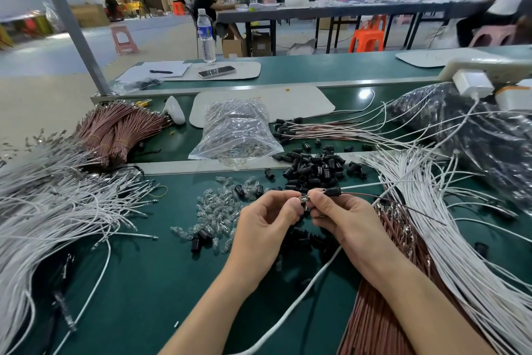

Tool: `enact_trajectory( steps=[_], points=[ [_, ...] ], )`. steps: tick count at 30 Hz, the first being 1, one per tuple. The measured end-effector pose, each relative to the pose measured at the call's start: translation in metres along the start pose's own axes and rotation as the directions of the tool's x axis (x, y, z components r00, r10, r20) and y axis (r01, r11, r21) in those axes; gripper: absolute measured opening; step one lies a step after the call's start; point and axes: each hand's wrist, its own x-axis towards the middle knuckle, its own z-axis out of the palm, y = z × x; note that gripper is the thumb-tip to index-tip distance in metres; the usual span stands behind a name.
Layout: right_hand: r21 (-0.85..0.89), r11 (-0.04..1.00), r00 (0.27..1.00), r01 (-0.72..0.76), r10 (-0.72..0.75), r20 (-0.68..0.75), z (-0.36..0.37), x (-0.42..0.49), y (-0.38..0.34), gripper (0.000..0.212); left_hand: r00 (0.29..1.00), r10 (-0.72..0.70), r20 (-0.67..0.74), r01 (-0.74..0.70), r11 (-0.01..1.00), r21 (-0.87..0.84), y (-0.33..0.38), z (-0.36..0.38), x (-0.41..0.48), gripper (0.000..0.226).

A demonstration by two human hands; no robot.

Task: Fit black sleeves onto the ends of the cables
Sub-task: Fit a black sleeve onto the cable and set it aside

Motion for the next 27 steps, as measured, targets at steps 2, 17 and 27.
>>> enact_trajectory(
  steps=[2, 17, 27],
  points=[
    [0.000, 1.000, 1.000, -0.001, 0.001, -0.004, 0.0004, -0.0005, -0.0002, 0.034, 1.000, 0.002, 0.002, -0.002, 1.000, -0.004, 0.0002, -0.0001, -0.0004, 0.011],
    [0.025, 0.999, 1.000, -0.021, 0.021, -0.005, -0.0001, -0.0006, 0.0026, 0.033, 0.999, 0.022, -0.049, -0.020, 0.999, 0.038, 0.0019, 0.0018, -0.0041, 0.009],
    [0.127, 0.991, 0.999, -0.052, 0.052, 0.000, 0.0019, 0.0006, 0.0045, 0.029, 0.997, 0.012, -0.071, -0.012, 1.000, 0.008, 0.0029, 0.0053, -0.0043, 0.008]
  ],
)
